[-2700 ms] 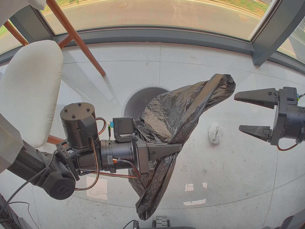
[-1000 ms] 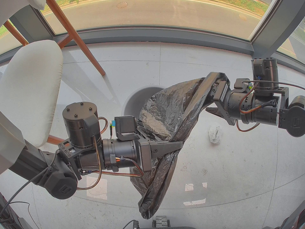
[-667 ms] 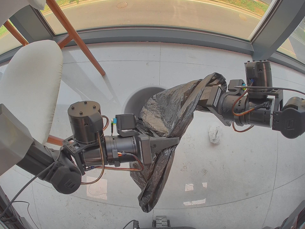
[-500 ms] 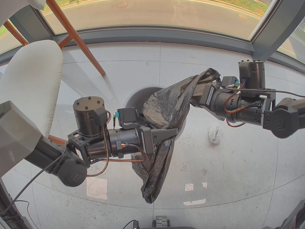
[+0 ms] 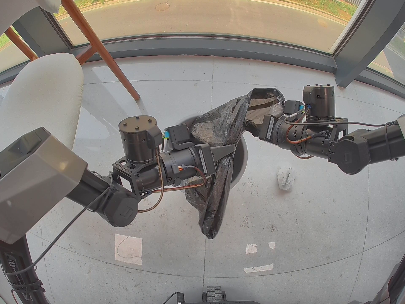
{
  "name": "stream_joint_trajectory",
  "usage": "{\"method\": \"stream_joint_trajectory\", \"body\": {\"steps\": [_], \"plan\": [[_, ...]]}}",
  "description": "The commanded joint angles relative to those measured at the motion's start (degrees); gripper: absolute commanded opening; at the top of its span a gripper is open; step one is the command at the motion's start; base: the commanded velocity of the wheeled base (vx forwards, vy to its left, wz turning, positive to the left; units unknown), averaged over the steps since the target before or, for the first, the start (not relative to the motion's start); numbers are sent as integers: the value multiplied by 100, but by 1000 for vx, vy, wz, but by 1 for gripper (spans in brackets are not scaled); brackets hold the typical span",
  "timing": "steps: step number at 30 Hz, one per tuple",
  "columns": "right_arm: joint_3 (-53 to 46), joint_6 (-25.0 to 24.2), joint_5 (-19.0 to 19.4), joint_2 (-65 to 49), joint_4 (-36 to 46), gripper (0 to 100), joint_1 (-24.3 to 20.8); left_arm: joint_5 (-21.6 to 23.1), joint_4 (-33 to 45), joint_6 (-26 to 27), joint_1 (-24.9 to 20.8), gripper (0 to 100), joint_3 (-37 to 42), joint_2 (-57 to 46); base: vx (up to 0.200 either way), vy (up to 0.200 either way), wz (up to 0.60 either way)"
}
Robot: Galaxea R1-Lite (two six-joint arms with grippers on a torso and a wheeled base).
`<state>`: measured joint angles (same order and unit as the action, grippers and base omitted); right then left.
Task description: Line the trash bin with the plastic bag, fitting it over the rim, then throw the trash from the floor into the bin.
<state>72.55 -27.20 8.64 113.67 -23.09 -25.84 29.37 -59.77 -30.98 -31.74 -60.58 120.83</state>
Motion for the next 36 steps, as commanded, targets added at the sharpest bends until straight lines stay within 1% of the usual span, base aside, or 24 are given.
{"method": "stream_joint_trajectory", "body": {"steps": [1, 5, 10, 16, 17, 21, 36], "plan": [[128, 92, 85, 244, -29, 0, 220, -1, -43, -22, 10, 100, 160, 81, 0, 0, 0], [172, 109, 155, 305, -29, 0, 326, -1, -149, -14, 10, 100, 345, 98, 0, 0, 0], [163, 109, 155, 288, -38, 0, 352, -19, -158, -14, 2, 100, 318, 186, 0, 0, 0], [163, 109, 155, 261, -47, 0, 334, -54, -316, 215, -60, 100, 309, 520, 0, 0, 0], [163, 109, 155, 261, -47, 0, 308, -54, -421, 347, -139, 100, 274, 696, 0, 0, 0], [163, 109, 155, 244, -47, 0, 282, -54, -492, 522, -139, 100, 28, 986, 0, 0, 0], [234, 101, 146, 7, -38, 0, 282, -80, -448, 540, -121, 100, -912, 1628, 0, 0, 0]]}}
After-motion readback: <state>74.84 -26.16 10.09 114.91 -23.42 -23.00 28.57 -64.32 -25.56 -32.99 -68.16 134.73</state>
